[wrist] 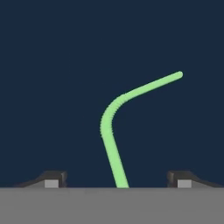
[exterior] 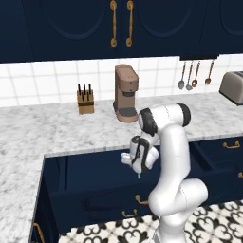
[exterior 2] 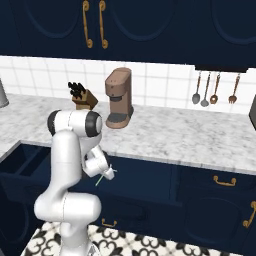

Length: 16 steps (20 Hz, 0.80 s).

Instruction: Take a straw from the drawer in front and place it inside the glass cup on the dining counter.

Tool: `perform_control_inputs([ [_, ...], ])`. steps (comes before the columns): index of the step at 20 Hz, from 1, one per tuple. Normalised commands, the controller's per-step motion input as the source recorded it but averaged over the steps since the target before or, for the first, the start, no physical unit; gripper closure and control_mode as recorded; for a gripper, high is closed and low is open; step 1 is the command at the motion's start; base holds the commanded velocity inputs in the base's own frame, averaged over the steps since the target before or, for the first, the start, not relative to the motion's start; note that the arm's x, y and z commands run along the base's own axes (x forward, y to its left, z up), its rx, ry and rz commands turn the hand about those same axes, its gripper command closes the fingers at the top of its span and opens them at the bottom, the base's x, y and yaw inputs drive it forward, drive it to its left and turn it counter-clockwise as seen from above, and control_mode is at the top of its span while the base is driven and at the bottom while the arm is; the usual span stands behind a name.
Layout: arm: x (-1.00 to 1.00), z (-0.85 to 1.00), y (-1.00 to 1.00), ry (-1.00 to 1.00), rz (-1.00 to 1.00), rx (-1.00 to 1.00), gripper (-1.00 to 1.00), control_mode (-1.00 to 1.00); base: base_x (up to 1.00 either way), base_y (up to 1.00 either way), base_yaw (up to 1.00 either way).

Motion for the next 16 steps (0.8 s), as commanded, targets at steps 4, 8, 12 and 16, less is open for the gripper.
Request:
perform_control_inputs([
  [4, 0.00, -0.50, 0.00, 0.00, -0.01, 0.00, 1.00, -1.00, 0.00, 0.00, 0.00],
  [8, -0.12, -0.51, 0.00, 0.00, -0.01, 0.00, 1.00, -1.00, 0.00, 0.00, 0.00],
  [12, -0.69, -0.49, 0.00, 0.00, 0.00, 0.02, 1.00, -1.00, 0.00, 0.00, 0.00],
  [16, -1.00, -0.38, -0.01, -0.05, 0.00, 0.09, 1.00, -1.00, 0.00, 0.00, 0.00],
])
